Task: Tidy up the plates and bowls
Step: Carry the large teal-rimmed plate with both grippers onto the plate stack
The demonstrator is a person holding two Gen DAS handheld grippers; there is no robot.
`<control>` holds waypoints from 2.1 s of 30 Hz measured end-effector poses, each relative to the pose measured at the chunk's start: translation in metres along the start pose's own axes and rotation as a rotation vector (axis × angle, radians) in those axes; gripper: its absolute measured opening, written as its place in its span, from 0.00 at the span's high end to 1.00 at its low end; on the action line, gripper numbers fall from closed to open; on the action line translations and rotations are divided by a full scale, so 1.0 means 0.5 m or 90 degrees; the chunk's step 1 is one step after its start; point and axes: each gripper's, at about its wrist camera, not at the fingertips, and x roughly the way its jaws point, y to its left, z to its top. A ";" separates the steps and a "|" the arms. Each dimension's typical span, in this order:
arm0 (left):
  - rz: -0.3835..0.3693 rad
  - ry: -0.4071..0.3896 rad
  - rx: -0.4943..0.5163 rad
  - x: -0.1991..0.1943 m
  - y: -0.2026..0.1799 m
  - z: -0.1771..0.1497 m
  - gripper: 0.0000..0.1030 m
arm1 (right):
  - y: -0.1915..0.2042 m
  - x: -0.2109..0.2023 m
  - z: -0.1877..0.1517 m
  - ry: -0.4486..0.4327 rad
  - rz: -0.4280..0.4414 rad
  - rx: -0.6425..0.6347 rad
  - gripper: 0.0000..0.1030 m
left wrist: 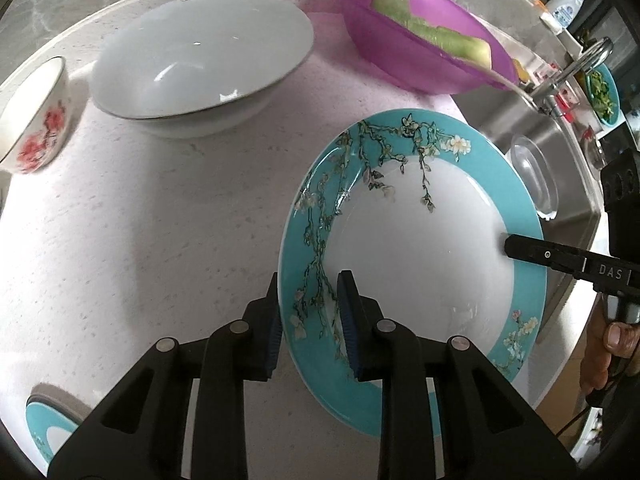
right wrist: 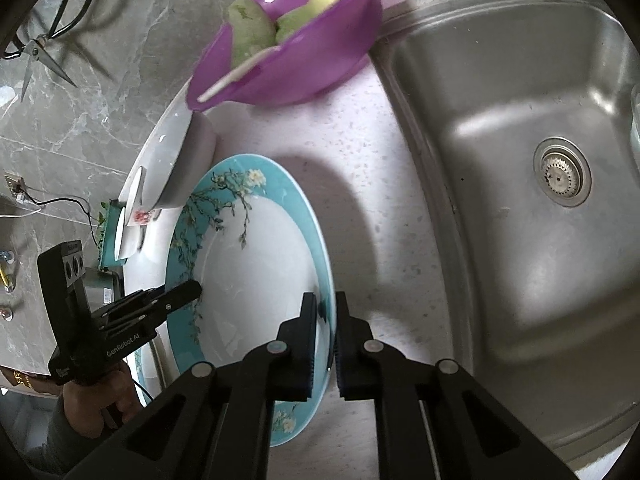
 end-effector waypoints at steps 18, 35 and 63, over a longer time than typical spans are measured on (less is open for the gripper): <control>0.023 -0.083 -0.105 -0.263 0.172 -0.135 0.78 | 0.263 -0.003 -0.046 0.007 0.048 -0.130 0.90; 0.074 -0.094 -0.236 -0.408 0.447 -0.408 0.78 | 0.552 0.142 -0.171 0.100 0.102 -0.256 0.90; 0.133 -0.024 -0.185 -0.302 0.542 -0.560 0.77 | 0.625 0.303 -0.338 0.096 -0.102 -0.382 0.83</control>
